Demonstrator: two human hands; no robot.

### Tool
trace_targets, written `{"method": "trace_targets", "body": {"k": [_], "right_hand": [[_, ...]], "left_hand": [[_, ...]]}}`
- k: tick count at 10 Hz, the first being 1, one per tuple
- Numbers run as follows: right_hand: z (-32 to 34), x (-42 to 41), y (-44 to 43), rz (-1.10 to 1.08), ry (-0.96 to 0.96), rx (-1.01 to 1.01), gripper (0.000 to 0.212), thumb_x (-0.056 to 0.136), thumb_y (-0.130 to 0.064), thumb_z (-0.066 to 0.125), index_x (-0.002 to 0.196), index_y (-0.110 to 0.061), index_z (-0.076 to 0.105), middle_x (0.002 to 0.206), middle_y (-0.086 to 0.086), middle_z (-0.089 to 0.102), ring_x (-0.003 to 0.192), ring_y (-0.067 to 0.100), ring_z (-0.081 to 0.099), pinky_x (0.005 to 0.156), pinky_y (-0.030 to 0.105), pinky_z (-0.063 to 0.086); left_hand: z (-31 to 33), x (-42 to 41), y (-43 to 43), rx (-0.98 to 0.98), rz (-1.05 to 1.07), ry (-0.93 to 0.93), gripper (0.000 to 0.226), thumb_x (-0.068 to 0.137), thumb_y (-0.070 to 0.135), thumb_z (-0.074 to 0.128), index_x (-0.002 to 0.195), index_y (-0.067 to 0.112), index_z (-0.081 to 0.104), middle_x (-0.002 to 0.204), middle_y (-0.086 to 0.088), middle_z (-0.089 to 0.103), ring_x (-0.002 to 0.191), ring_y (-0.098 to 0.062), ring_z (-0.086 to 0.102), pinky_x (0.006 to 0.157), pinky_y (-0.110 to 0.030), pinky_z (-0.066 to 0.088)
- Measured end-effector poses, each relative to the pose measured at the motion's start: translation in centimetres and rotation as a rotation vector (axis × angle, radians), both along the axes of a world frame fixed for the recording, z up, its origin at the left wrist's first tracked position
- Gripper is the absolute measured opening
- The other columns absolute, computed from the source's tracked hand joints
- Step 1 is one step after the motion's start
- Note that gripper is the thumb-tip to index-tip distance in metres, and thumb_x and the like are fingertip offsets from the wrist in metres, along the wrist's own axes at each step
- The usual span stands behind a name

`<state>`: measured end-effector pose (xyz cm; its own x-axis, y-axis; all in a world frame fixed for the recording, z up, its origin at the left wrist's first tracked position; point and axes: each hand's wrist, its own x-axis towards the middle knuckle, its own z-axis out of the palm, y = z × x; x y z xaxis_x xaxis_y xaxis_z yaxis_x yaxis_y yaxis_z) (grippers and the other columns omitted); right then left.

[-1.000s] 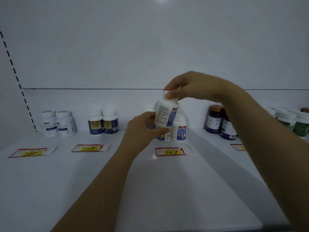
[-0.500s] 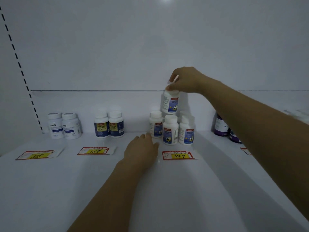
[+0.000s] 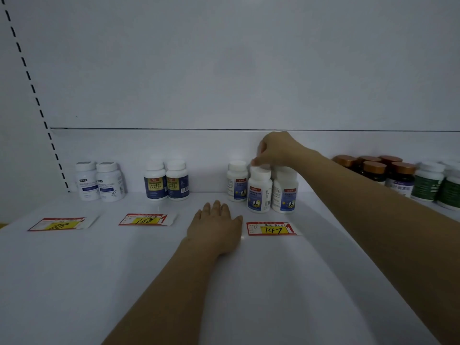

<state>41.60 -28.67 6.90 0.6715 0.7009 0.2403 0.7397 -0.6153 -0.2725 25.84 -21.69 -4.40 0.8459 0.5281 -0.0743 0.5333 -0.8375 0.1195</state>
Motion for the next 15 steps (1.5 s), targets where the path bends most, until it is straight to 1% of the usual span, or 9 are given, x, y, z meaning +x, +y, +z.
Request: {"method": "trace_targets", "body": {"k": [4,5,8,10,11,12,13,14,15], "right_hand": [[2.5,0.1,-1.2,-0.070,-0.088,-0.127,0.038,0.088,-0.027,0.064,0.116,-0.001,0.064,0.114,0.012,0.064,0.103,0.025,0.057,0.084,0.031,0.043],[2.6,0.9,-1.6,-0.128,-0.012,-0.207,0.044,0.085,-0.031,0.069,0.115,0.000,0.062,0.100,0.011,0.064,0.091,0.023,0.059,0.081,0.029,0.048],[0.7,1.4,-1.1,-0.160,0.042,-0.261,0.044,0.086,-0.027,0.070,0.118,0.000,0.059,0.116,0.015,0.061,0.102,0.029,0.065,0.092,0.037,0.053],[2.3,0.7,-2.4,-0.121,-0.151,-0.060,0.031,0.087,-0.021,0.063,0.112,-0.003,0.066,0.110,0.013,0.065,0.103,0.026,0.060,0.077,0.027,0.046],[5.1,-0.6,-4.1,-0.013,-0.237,0.161,0.027,0.086,-0.021,0.062,0.109,-0.008,0.069,0.115,0.009,0.065,0.108,0.023,0.057,0.078,0.021,0.039],[7.6,-2.3,-5.7,0.071,-0.213,0.381,0.025,0.085,-0.026,0.066,0.105,-0.013,0.070,0.106,0.001,0.065,0.095,0.013,0.057,0.071,0.015,0.040],[8.5,-3.4,-7.0,0.163,-0.011,0.515,0.022,0.083,-0.031,0.070,0.097,-0.014,0.072,0.096,0.001,0.070,0.086,0.015,0.064,0.076,0.023,0.053],[7.7,-4.1,-7.8,0.257,0.166,0.555,0.029,0.081,-0.032,0.073,0.097,-0.008,0.073,0.095,0.009,0.073,0.088,0.021,0.068,0.084,0.032,0.057],[5.3,-4.7,-8.2,0.289,0.255,0.599,0.031,0.079,-0.033,0.075,0.093,-0.006,0.073,0.092,0.010,0.074,0.087,0.022,0.069,0.084,0.031,0.057]], "left_hand": [[0.3,-0.2,-0.2,-0.017,-0.004,0.017,0.063,0.101,0.046,0.010,0.151,0.012,-0.004,0.159,-0.007,-0.009,0.147,-0.024,-0.007,0.118,-0.037,-0.002],[0.3,-0.2,-0.3,-0.017,0.002,0.018,0.063,0.101,0.046,0.010,0.151,0.012,-0.004,0.159,-0.007,-0.009,0.147,-0.023,-0.007,0.119,-0.038,-0.001],[0.2,-0.2,-0.3,-0.019,0.006,0.007,0.063,0.101,0.047,0.009,0.151,0.011,-0.005,0.159,-0.006,-0.009,0.147,-0.023,-0.007,0.119,-0.037,-0.002],[0.2,-0.1,-0.3,-0.030,0.013,-0.004,0.064,0.101,0.047,0.012,0.151,0.010,-0.002,0.159,-0.008,-0.006,0.147,-0.024,-0.004,0.119,-0.037,0.000],[0.8,0.0,-0.6,-0.006,0.046,-0.146,0.063,0.100,0.045,0.027,0.149,0.007,0.016,0.156,-0.010,0.018,0.144,-0.025,0.016,0.115,-0.037,0.018],[2.2,-0.4,-1.5,-0.050,0.055,-0.493,0.048,0.095,0.041,0.047,0.135,0.013,0.042,0.135,-0.005,0.049,0.120,-0.019,0.048,0.093,-0.032,0.040],[3.7,-0.5,-2.4,-0.381,-0.011,-0.756,0.038,0.086,0.036,0.066,0.117,0.018,0.053,0.106,0.008,0.056,0.089,-0.006,0.052,0.075,-0.021,0.038],[4.8,-0.4,-2.6,-0.824,-0.107,-0.781,0.047,0.076,0.028,0.077,0.115,0.018,0.052,0.107,0.009,0.061,0.084,0.003,0.057,0.067,-0.013,0.041],[5.1,-0.5,-2.6,-0.994,-0.167,-0.755,0.056,0.073,0.026,0.078,0.123,0.013,0.055,0.113,0.004,0.068,0.095,-0.007,0.065,0.082,-0.024,0.050]]}}
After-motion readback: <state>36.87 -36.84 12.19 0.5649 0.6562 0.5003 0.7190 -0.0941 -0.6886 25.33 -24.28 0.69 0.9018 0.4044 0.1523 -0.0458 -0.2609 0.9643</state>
